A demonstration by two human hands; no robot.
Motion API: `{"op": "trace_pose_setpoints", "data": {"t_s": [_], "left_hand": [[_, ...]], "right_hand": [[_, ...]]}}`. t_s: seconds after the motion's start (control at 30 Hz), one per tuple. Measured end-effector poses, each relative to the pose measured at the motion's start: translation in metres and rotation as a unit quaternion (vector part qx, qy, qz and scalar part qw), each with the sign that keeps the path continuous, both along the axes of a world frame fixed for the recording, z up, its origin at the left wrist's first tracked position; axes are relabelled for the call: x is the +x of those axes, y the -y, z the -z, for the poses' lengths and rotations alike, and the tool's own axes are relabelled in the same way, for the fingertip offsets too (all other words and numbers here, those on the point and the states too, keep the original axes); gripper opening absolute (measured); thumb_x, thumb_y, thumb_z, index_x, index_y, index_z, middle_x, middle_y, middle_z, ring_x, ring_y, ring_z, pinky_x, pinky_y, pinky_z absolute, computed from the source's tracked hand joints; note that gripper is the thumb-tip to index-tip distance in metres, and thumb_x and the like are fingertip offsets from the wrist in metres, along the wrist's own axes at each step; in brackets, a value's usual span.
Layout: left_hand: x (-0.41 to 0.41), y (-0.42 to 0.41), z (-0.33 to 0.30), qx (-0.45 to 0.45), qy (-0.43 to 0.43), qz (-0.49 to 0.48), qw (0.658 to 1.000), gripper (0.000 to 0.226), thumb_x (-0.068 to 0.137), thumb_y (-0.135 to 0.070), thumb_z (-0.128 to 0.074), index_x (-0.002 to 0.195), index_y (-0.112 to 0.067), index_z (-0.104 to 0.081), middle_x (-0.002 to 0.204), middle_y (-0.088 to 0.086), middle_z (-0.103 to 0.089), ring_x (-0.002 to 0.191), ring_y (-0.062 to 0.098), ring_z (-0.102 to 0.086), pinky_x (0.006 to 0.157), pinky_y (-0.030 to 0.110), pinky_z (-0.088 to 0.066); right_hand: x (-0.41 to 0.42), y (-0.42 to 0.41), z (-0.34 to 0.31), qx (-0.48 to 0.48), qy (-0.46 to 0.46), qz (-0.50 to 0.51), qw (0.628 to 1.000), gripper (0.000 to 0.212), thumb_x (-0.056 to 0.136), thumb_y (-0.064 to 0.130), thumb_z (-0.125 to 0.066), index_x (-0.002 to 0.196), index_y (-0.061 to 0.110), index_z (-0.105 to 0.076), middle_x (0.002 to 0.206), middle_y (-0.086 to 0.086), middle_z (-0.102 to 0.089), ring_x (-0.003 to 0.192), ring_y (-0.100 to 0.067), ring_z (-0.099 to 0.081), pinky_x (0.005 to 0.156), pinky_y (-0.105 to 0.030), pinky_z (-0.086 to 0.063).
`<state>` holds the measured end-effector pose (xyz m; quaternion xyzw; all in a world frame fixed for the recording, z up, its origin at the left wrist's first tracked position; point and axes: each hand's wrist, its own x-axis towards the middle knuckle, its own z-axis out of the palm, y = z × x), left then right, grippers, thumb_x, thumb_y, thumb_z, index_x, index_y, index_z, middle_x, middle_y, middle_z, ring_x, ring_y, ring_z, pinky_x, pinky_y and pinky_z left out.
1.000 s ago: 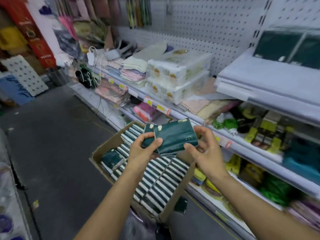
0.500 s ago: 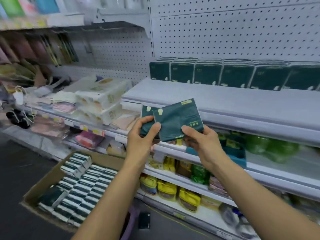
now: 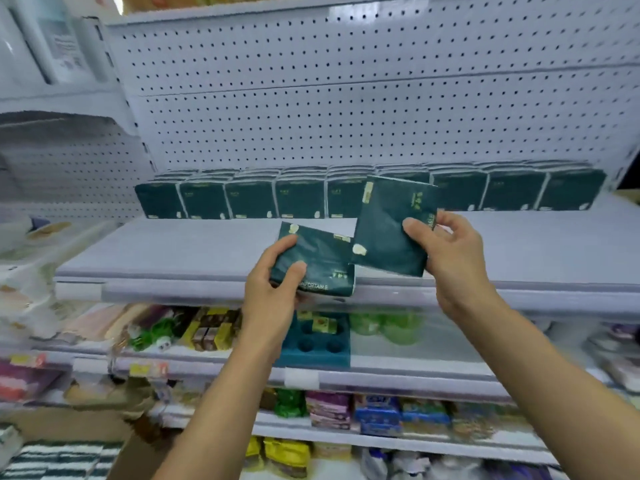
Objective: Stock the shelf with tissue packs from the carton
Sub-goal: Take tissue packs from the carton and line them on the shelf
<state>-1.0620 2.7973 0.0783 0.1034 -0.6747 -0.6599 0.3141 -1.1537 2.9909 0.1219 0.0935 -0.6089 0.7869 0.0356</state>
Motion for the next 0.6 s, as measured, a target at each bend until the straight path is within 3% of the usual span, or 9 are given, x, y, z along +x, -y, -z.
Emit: {"op": "trace_pose_setpoints", "data": {"t_s": [0.13, 0.23, 0.3, 0.4, 0.47, 0.53, 0.6], "left_hand": [[-0.041, -0.008, -0.007, -0.032, 0.012, 0.022, 0.999, 0.031, 0.098, -0.012, -0.059, 0.117, -0.036, -0.064, 0.118, -0.013, -0.062, 0.102, 0.009, -0.063, 0.076, 0.028, -0.059], [-0.071, -0.007, -0.008, -0.039, 0.026, 0.043, 0.998, 0.030, 0.098, -0.009, -0.059, 0.119, -0.029, -0.064, 0.116, -0.007, -0.063, 0.095, 0.012, -0.065, 0.066, 0.025, -0.059], [-0.089, -0.005, -0.008, -0.035, 0.041, 0.061, 0.997, 0.031, 0.097, -0.007, -0.059, 0.120, -0.028, -0.064, 0.114, -0.006, -0.063, 0.092, 0.014, -0.066, 0.065, 0.031, -0.061], [-0.114, 0.000, -0.010, -0.047, 0.057, 0.073, 0.995, 0.032, 0.098, -0.009, -0.059, 0.119, -0.032, -0.064, 0.114, -0.009, -0.063, 0.093, 0.014, -0.066, 0.071, 0.036, -0.061], [-0.128, 0.002, -0.012, -0.044, 0.066, 0.095, 0.992, 0.033, 0.098, -0.008, -0.059, 0.119, -0.033, -0.065, 0.118, -0.006, -0.062, 0.096, 0.015, -0.066, 0.069, 0.034, -0.061], [-0.140, 0.003, -0.013, -0.018, 0.079, 0.131, 0.988, 0.038, 0.097, -0.007, -0.058, 0.123, -0.034, -0.063, 0.122, -0.003, -0.060, 0.098, 0.019, -0.066, 0.066, 0.032, -0.060], [-0.149, 0.006, -0.013, 0.013, 0.087, 0.162, 0.983, 0.047, 0.097, -0.005, -0.058, 0.133, -0.036, -0.055, 0.123, -0.006, -0.058, 0.097, 0.020, -0.069, 0.064, 0.032, -0.060]], "right_hand": [[-0.039, -0.023, -0.013, 0.125, -0.075, 0.018, 0.989, 0.028, 0.083, 0.015, -0.076, 0.106, 0.017, -0.061, 0.092, 0.002, -0.074, 0.082, -0.011, -0.072, 0.074, -0.028, -0.059], [-0.073, -0.026, -0.018, 0.256, -0.122, 0.024, 0.959, 0.020, 0.082, 0.019, -0.077, 0.096, 0.027, -0.065, 0.095, 0.009, -0.073, 0.086, -0.006, -0.069, 0.080, -0.031, -0.058], [-0.097, -0.024, -0.021, 0.364, -0.160, 0.052, 0.916, 0.023, 0.079, 0.030, -0.076, 0.099, 0.031, -0.065, 0.099, 0.014, -0.070, 0.094, -0.010, -0.066, 0.085, -0.042, -0.055], [-0.120, -0.021, -0.026, 0.475, -0.191, 0.087, 0.855, 0.037, 0.082, 0.037, -0.074, 0.114, 0.031, -0.055, 0.104, 0.015, -0.059, 0.097, -0.012, -0.059, 0.085, -0.037, -0.050], [-0.131, -0.021, -0.021, 0.524, -0.216, 0.086, 0.819, 0.037, 0.085, 0.038, -0.072, 0.112, 0.028, -0.049, 0.105, 0.013, -0.061, 0.092, -0.015, -0.059, 0.078, -0.035, -0.049], [-0.141, -0.022, -0.010, 0.580, -0.235, 0.081, 0.775, 0.031, 0.087, 0.037, -0.070, 0.111, 0.027, -0.053, 0.107, 0.008, -0.066, 0.092, -0.019, -0.061, 0.077, -0.035, -0.049], [-0.148, -0.026, 0.005, 0.610, -0.256, 0.099, 0.744, 0.034, 0.087, 0.035, -0.070, 0.118, 0.026, -0.059, 0.119, 0.004, -0.064, 0.106, -0.021, -0.058, 0.087, -0.038, -0.046]]}}
